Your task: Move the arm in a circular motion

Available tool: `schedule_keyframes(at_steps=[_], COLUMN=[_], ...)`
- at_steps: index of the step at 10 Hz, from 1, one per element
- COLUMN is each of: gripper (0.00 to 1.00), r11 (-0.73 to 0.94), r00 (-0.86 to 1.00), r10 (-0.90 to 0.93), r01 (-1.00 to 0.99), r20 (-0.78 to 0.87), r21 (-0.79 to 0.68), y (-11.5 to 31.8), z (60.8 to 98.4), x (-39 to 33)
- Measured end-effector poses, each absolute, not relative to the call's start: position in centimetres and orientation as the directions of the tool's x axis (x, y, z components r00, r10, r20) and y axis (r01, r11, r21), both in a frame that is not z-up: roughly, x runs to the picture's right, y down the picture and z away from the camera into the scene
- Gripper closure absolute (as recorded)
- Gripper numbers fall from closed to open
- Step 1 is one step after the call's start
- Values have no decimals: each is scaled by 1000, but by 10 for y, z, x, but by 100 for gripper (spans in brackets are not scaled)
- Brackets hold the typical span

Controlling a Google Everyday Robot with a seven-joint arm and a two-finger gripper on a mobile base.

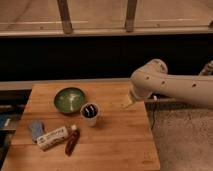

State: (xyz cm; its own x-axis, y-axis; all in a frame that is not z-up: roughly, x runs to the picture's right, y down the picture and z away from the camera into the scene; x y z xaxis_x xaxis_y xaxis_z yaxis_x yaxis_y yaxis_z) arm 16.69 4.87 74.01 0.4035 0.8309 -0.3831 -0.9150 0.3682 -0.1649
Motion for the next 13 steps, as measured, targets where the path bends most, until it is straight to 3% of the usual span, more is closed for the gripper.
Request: schedule_keyframes(at_steps=[4, 7, 10, 13], gripper=[20, 20, 20, 20], r11=[379, 444, 520, 580], r00=[406, 487, 591, 667], r10=[827, 796, 746, 700], r01=[-914, -873, -805, -740], r20=[-388, -360, -307, -257], r21=[-146, -202, -286, -341], y=[-14, -43, -40, -3], z=[782, 799, 784, 745], x=[169, 99, 23, -33])
